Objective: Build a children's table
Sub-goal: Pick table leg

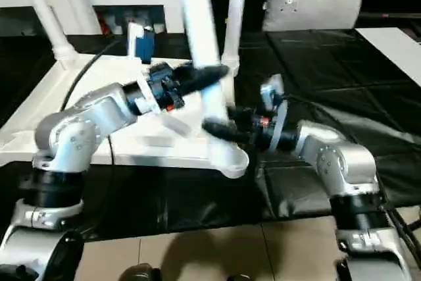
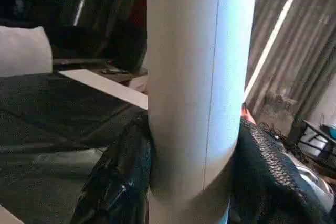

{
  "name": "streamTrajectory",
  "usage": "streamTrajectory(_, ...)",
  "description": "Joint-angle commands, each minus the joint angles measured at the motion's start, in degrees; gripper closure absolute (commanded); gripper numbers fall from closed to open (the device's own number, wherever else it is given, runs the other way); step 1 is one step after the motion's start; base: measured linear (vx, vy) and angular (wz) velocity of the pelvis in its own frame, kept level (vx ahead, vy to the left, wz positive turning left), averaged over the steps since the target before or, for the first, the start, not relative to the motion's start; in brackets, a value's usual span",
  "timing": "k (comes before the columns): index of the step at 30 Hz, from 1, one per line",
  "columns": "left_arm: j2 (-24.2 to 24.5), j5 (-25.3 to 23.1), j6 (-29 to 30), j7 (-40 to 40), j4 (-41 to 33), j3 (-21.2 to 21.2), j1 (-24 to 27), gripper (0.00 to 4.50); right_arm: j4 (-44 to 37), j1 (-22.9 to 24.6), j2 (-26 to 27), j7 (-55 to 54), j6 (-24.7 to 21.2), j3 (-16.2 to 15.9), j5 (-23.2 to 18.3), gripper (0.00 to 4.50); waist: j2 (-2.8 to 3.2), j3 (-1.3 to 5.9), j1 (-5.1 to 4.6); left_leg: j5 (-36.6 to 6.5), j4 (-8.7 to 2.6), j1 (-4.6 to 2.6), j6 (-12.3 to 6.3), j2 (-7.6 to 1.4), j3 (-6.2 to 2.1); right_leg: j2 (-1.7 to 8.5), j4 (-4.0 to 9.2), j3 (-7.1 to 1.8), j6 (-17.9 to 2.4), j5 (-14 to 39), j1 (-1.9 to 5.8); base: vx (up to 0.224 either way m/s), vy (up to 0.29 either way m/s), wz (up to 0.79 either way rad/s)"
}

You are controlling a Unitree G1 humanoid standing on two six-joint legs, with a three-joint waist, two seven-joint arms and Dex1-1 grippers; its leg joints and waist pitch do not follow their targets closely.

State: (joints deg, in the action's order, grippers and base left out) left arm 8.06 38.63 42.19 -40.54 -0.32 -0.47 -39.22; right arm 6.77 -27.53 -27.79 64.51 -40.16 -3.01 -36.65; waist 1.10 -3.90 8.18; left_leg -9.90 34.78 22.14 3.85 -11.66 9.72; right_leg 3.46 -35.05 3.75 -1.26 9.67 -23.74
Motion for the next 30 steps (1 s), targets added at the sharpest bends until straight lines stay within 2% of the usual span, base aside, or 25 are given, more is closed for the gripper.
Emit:
streamTrajectory(1,0.3,0.2,0.4,-0.3,-0.8,-0.2,-0.1,2.71,-1.6,0.4,-0.7,1.6,-1.1,-0.9,-1.0,1.10,-0.97,4.81,-0.06,-6.5,-3.31,-0.70,-2.34,-1.08,-0.03,3.82,4.29,-2.23,-7.8,15.3,3.50,0.000,0.000,0.00)
streamTrajectory(7,2.2,0.2,1.1,-3.3,-1.5,-2.1,0.0,2.71,-1.5,0.4,-1.5,2.9,-1.0,-1.2,0.0,1.62,-1.03,4.80,-0.03,-7.1,-3.35,-0.73,-1.73,-0.98,-0.07,3.87,4.37,-2.21,-7.2,16.9,3.47,0.000,0.000,0.00)
streamTrajectory(8,2.6,0.0,1.0,-3.9,-1.6,-2.5,0.0,2.71,-1.4,0.2,-1.7,3.3,-0.4,-1.5,0.4,1.65,-0.86,4.84,-0.01,-6.8,-3.36,-0.72,-1.68,-1.00,-0.11,3.86,4.34,-2.22,-7.2,16.6,3.43,0.000,0.000,0.00)
streamTrajectory(11,3.3,-0.3,1.3,-5.1,-1.3,-3.2,-0.3,2.71,-1.0,-0.2,-2.3,4.5,2.2,-1.7,1.8,1.66,-0.91,4.88,-0.05,-6.7,-3.30,-0.69,-1.55,-1.01,-0.07,3.84,4.22,-2.22,-7.6,15.7,3.47,0.000,0.000,0.00)
streamTrajectory(13,3.7,-0.7,1.2,-5.8,-1.0,-3.7,-0.6,2.71,-0.6,-0.7,-2.4,5.0,2.0,-1.4,1.5,1.66,-0.90,4.93,-0.04,-6.5,-3.26,-0.71,-1.71,-1.04,-0.06,3.85,4.13,-2.23,-8.0,14.9,3.49,0.000,0.000,0.00)
streamTrajectory(17,4.8,-1.1,0.8,-8.3,-0.1,-4.9,-1.3,2.71,0.2,-1.4,-4.2,9.5,1.5,-2.5,1.3,1.28,-0.93,4.89,0.00,-6.7,-3.21,-0.72,-2.17,-1.00,-0.05,3.78,4.13,-2.22,-8.2,15.0,3.60,0.000,0.000,0.00)
streamTrajectory(18,5.0,-1.1,0.7,-8.7,0.1,-5.2,-1.5,2.71,0.4,-1.5,-4.5,10.3,1.9,-2.7,1.4,1.28,-0.95,4.91,0.04,-6.5,-3.20,-0.73,-2.21,-1.04,-0.04,3.81,4.09,-2.25,-8.3,14.9,3.58,0.000,0.000,0.00)
streamTrajectory(20,5.6,-1.0,1.0,-9.9,0.0,-6.0,-1.6,2.71,0.5,-1.8,-5.0,11.3,3.8,-3.7,2.7,0.97,-0.93,4.97,0.05,-6.4,-3.14,-0.69,-2.26,-1.06,-0.07,3.85,3.97,-2.21,-8.5,14.6,3.56,0.000,0.000,0.00)
streamTrajectory(22,6.0,-1.2,1.1,-10.9,-0.1,-6.8,-1.9,2.71,0.6,-1.8,-5.6,14.1,7.4,-5.2,4.4,0.97,-0.95,4.91,0.04,-6.8,-3.11,-0.70,-2.19,-1.06,-0.04,3.88,3.99,-2.21,-8.8,14.9,3.52,0.000,0.000,0.00)
streamTrajectory(30,6.3,-0.7,1.2,-13.5,-1.6,-8.0,-1.8,2.71,2.9,-2.6,-5.7,19.1,11.5,-7.4,6.7,0.87,-1.05,4.87,-0.03,-7.2,-3.05,-0.65,-2.56,-1.07,-0.04,3.87,4.03,-2.20,-9.1,15.8,3.58,0.000,0.000,0.00)
